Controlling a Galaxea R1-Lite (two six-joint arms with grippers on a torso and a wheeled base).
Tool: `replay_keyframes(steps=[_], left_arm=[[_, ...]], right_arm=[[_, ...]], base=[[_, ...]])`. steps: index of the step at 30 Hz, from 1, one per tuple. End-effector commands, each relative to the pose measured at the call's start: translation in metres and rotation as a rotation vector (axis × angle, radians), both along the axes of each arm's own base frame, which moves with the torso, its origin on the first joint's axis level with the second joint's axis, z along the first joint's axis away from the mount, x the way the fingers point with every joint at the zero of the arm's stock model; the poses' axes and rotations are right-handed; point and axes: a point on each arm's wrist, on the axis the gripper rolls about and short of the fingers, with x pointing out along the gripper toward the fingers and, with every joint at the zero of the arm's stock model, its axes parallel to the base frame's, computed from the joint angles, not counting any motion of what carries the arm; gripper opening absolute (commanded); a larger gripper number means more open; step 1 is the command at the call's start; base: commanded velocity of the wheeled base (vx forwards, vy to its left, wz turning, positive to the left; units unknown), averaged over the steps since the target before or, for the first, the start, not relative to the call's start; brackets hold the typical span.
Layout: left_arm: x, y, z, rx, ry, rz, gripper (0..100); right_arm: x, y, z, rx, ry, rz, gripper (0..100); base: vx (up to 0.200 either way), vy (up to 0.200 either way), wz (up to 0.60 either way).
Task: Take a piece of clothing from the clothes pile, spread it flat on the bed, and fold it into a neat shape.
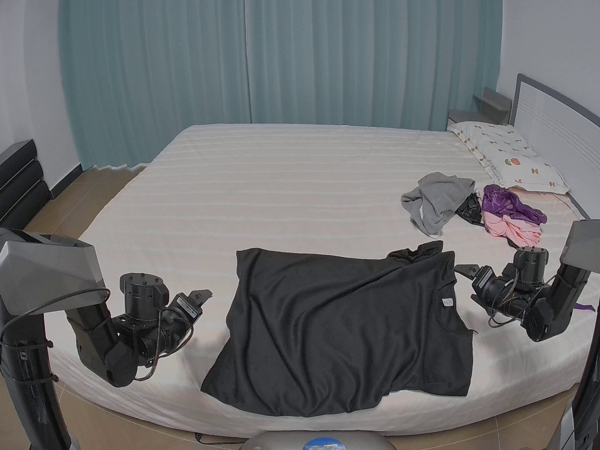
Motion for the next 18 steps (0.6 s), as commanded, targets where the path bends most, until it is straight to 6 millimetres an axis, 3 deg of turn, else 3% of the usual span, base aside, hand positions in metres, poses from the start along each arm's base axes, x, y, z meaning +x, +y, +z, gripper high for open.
replay_keyframes(steps=[1, 13, 18], left_arm=[[-0.004, -0.003, -0.001, 0.000, 0.010, -0.013, 100], [-0.006, -0.007, -0.002, -0.003, 0.016, -0.029, 100], [-0.009, -0.010, -0.003, 0.000, 0.021, -0.041, 100]], right_arm=[[-0.021, 0.006, 0.007, 0.051, 0.005, -0.005, 100], [-0.029, 0.014, -0.006, 0.106, 0.067, 0.004, 100], [-0.031, 0.017, -0.007, 0.104, 0.075, 0.015, 100]], base=[[0.000, 0.000, 0.00], [0.000, 0.000, 0.00], [0.000, -0.200, 0.00]])
